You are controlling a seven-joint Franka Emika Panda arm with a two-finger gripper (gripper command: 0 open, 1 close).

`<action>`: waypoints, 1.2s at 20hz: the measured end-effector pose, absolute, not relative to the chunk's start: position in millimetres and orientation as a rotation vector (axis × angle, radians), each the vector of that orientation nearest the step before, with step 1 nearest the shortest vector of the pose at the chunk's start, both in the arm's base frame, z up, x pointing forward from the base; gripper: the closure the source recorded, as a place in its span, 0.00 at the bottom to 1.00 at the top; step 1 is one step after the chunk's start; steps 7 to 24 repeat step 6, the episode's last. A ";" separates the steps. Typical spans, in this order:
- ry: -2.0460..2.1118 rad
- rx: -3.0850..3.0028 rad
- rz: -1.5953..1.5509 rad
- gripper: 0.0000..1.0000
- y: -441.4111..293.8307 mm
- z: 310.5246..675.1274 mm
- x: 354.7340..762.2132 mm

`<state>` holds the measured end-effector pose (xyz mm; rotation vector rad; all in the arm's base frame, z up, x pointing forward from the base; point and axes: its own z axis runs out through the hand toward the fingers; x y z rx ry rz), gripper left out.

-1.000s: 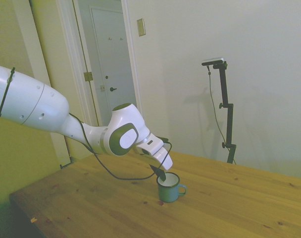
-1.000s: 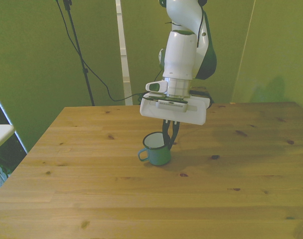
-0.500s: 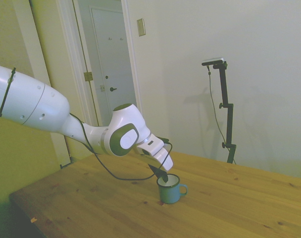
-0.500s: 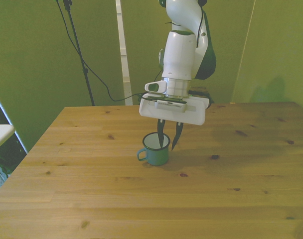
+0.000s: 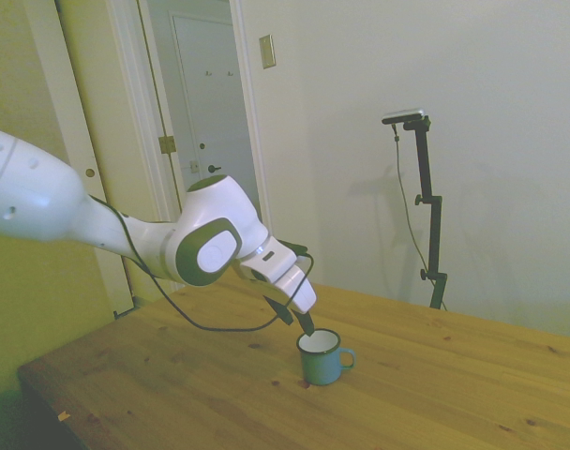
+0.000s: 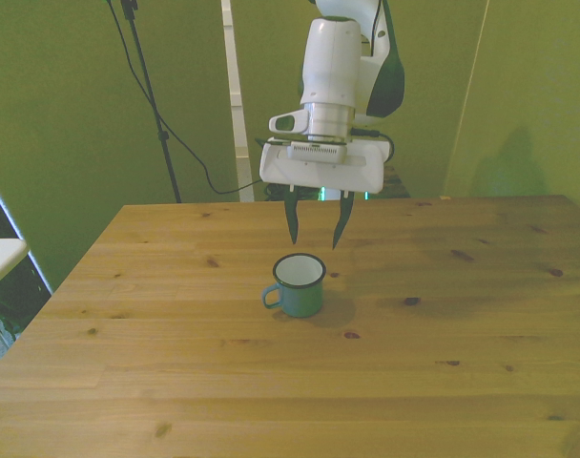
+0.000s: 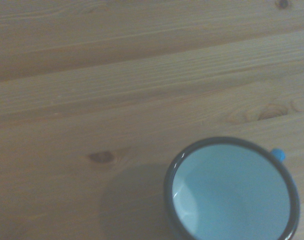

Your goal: Flip the mug upright

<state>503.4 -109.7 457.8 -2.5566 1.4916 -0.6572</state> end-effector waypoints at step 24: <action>1.288 -2.583 -0.412 0.00 -71.7 467.2 449.5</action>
